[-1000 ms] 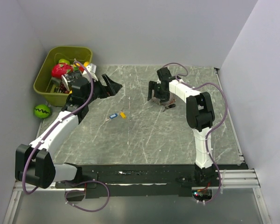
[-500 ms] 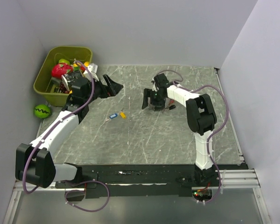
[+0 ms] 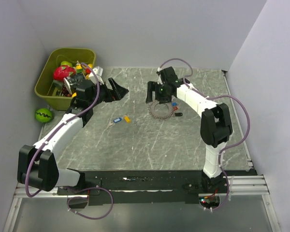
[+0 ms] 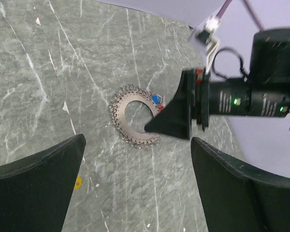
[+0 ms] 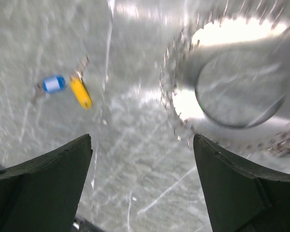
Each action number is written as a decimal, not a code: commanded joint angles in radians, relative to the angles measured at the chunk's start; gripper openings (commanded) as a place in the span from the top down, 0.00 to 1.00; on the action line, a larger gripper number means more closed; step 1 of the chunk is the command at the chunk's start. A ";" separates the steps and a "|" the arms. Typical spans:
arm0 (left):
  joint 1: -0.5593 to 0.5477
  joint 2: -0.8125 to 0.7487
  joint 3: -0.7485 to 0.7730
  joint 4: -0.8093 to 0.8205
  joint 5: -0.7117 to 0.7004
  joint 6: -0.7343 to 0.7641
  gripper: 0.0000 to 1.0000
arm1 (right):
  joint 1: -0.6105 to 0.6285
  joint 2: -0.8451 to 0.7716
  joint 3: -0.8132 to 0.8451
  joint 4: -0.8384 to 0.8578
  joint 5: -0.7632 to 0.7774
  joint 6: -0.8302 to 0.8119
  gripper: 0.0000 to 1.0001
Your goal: Put the keys on the keyring
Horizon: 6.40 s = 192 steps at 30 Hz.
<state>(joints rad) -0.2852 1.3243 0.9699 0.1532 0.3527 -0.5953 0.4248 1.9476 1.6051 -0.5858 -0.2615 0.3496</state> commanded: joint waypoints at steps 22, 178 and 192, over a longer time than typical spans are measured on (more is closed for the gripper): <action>-0.006 0.001 -0.036 0.034 0.046 -0.020 0.04 | 0.009 0.243 0.132 -0.134 0.084 -0.004 0.07; -0.247 0.572 0.187 -0.104 0.074 -0.086 0.18 | 0.048 -0.194 -0.450 0.119 0.033 0.017 0.23; -0.223 0.319 0.044 -0.094 -0.003 -0.030 0.14 | 0.052 -0.314 -0.454 0.199 -0.016 -0.080 0.23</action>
<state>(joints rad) -0.5251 1.7267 1.0775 -0.0166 0.3149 -0.6300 0.4755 1.6821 1.1595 -0.4820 -0.2119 0.3153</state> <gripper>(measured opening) 0.863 0.773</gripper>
